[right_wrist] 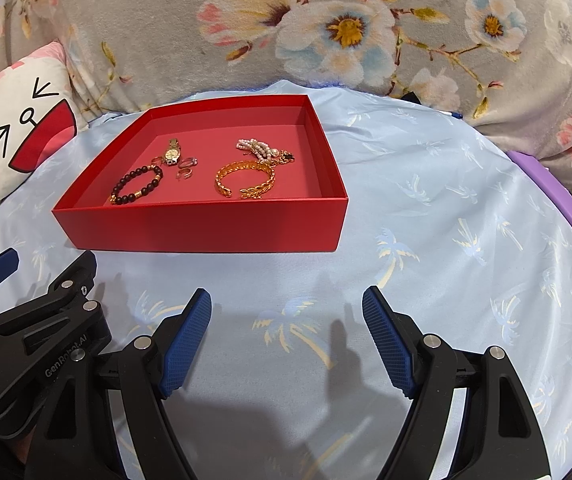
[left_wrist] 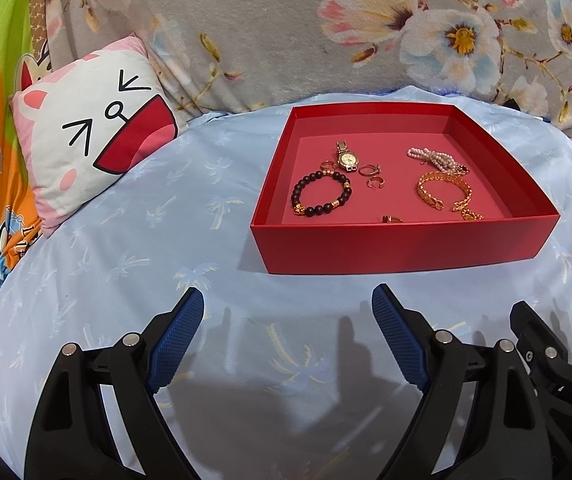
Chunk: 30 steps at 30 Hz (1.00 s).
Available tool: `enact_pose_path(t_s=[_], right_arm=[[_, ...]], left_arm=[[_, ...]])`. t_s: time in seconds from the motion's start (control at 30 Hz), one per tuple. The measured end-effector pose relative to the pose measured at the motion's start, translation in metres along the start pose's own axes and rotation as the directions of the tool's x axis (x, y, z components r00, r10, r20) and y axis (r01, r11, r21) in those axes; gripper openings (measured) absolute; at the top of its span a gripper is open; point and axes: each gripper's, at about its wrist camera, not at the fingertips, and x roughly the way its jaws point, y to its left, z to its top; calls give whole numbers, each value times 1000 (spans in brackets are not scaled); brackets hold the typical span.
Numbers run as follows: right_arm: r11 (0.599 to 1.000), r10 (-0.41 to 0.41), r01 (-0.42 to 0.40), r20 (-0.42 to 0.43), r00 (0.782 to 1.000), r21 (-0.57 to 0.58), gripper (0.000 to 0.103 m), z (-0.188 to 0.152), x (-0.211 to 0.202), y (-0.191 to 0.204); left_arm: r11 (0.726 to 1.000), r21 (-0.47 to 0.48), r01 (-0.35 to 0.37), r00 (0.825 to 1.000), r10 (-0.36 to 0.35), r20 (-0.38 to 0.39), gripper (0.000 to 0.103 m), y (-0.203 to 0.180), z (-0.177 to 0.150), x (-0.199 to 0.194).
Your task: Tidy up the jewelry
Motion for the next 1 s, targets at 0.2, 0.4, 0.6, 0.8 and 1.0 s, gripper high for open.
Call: enact_pose_path(t_s=[0.2, 0.4, 0.6, 0.8, 1.0], right_arm=[[1000, 0, 0, 0, 1000, 1, 76, 0, -1, -1], [1000, 0, 0, 0, 1000, 0, 76, 0, -1, 0], [1000, 0, 0, -1, 1000, 1, 76, 0, -1, -1], [1000, -10, 10, -3, 1000, -2, 76, 0, -1, 0], [1000, -18, 18, -4, 1000, 2, 76, 0, -1, -1]], left_arm=[[1000, 0, -1, 1000, 1, 0, 84, 0, 0, 0], [1000, 0, -1, 1000, 1, 0, 84, 1, 0, 0], [1000, 0, 0, 1000, 0, 0, 83, 1, 0, 0], [1000, 6, -10, 1000, 10, -3, 83, 0, 0, 1], [1000, 8, -7, 1000, 7, -6, 83, 0, -1, 0]])
